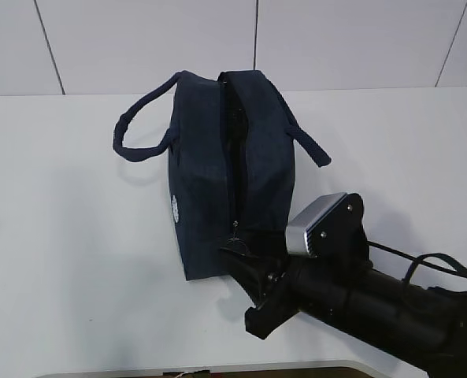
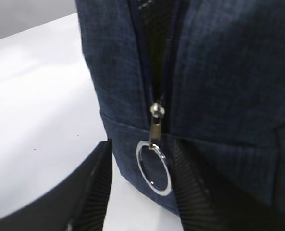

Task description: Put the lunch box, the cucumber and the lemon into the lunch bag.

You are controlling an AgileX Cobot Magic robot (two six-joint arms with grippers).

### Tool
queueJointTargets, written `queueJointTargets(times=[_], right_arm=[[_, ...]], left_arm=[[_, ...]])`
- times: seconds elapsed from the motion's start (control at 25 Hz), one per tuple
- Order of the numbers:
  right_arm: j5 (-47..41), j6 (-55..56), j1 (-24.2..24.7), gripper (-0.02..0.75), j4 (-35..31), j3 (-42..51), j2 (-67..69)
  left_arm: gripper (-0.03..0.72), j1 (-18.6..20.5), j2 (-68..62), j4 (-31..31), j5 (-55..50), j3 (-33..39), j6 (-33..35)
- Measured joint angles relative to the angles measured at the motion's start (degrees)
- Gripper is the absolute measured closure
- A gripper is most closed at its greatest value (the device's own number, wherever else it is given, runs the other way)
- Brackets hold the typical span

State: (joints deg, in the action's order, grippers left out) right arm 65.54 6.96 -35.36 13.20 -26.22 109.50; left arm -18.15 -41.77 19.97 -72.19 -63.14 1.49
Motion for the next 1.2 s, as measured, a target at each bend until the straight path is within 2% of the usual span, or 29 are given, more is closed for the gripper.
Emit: queueJointTargets(times=[0.64, 0.84, 1.2], right_arm=[[0.17, 0.09, 0.0, 0.395, 3.28, -1.79, 1.85], [0.17, 3.78, 0.0, 0.398, 5.15, -1.79, 1.98], [0.17, 5.81, 0.0, 0.398, 4.11, -1.79, 2.01]], left_arm=[[0.445, 0.0, 0.0, 0.22, 0.0, 0.0, 0.0], [0.445, 0.0, 0.0, 0.26, 0.0, 0.0, 0.0], [0.445, 0.0, 0.0, 0.86, 0.0, 0.0, -0.09]])
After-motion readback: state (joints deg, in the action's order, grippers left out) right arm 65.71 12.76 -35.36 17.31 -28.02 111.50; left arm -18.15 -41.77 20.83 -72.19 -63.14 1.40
